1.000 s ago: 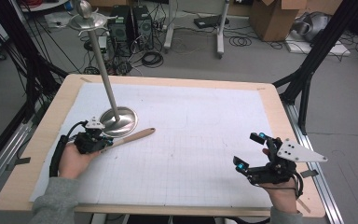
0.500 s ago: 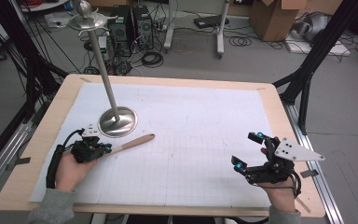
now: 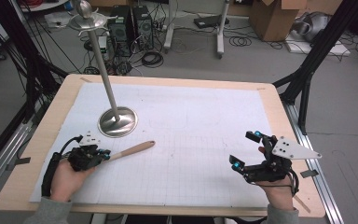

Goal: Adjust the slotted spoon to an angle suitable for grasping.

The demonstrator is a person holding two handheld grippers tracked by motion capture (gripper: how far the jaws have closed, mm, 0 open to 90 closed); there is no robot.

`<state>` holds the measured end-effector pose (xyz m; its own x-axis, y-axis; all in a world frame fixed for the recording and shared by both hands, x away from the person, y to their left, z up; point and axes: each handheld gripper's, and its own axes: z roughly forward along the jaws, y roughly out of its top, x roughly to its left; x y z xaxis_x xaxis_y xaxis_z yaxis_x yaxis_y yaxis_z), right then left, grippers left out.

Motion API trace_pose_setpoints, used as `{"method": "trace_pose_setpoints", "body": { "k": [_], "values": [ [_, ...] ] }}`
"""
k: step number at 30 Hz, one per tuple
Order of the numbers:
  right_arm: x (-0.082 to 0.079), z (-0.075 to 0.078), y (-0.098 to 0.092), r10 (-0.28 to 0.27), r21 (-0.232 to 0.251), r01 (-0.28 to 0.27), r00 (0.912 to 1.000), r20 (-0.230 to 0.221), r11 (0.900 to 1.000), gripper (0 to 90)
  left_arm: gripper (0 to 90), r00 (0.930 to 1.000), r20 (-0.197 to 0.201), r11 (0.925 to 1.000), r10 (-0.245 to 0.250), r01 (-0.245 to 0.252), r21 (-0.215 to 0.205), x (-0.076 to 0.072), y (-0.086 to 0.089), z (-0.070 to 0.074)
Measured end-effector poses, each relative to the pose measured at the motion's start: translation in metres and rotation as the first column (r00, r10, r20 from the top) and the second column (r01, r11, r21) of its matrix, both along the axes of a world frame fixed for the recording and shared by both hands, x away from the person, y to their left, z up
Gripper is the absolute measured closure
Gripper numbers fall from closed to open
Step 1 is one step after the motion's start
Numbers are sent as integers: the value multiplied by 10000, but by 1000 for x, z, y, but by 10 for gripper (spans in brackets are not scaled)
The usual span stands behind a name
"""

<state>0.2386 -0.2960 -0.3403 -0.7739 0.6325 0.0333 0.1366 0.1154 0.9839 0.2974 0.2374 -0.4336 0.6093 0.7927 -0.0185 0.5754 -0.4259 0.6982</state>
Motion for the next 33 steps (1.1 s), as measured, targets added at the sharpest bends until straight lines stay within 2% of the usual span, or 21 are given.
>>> {"method": "trace_pose_setpoints", "body": {
  "k": [3,8,12,20,26,33],
  "values": [
    [1,0,1,41,-6,-41,10000,-7,10000,19,897,9999,6,9999,-151,151,-77,2,1,0],
    [1,0,1,67,-34,-66,10000,25,10000,19,897,9961,598,9954,-643,684,-675,8,-3,11],
    [1,0,0,18,1,-18,10000,29,10000,20,896,9910,796,9900,-1074,1140,-835,17,-14,13],
    [0,0,-4,-34,104,34,10000,23,9999,20,896,9807,692,9807,-1830,1870,-564,28,-32,6],
    [-2,0,-3,-14,54,14,10000,13,10000,19,896,9806,666,9811,-1845,1878,-463,30,-34,5],
    [-2,-1,-2,0,-49,-1,10000,-59,10000,20,896,9767,630,9779,-2053,2074,-278,35,-37,2]
  ]
}}
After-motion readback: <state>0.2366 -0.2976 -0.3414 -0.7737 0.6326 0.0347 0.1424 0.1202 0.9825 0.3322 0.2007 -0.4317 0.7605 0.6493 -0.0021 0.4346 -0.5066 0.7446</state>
